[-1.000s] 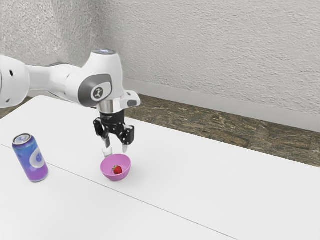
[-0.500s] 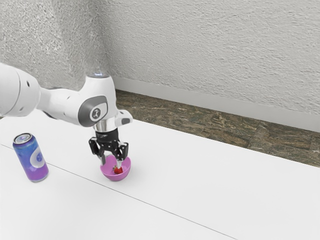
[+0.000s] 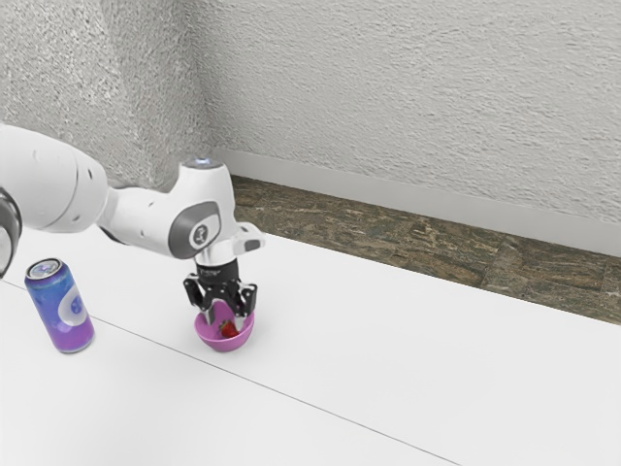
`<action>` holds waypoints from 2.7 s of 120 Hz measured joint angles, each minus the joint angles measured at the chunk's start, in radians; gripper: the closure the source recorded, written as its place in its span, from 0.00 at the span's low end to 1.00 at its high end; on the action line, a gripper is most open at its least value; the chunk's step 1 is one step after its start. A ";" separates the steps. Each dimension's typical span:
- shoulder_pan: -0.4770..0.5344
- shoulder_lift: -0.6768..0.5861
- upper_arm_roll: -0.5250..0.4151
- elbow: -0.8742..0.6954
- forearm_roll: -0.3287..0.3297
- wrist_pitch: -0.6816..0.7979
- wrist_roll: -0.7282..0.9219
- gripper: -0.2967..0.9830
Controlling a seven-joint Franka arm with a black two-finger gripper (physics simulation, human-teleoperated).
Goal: Take strawberry from the bowl
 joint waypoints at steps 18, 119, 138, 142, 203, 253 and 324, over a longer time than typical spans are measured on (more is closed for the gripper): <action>0.000 0.027 -0.003 0.008 -0.003 0.010 0.001 0.43; 0.000 0.013 -0.004 0.004 0.025 0.028 -0.035 0.74; -0.002 -0.032 -0.004 -0.010 0.027 0.028 -0.050 0.75; -0.002 -0.045 -0.004 -0.016 0.028 0.027 -0.053 0.76; -0.004 -0.106 -0.175 -0.003 0.008 0.019 -0.075 0.76; -0.006 0.050 -0.327 0.122 -0.021 0.028 -0.086 0.75; -0.005 -0.263 -0.286 0.148 0.014 -0.143 -0.039 0.27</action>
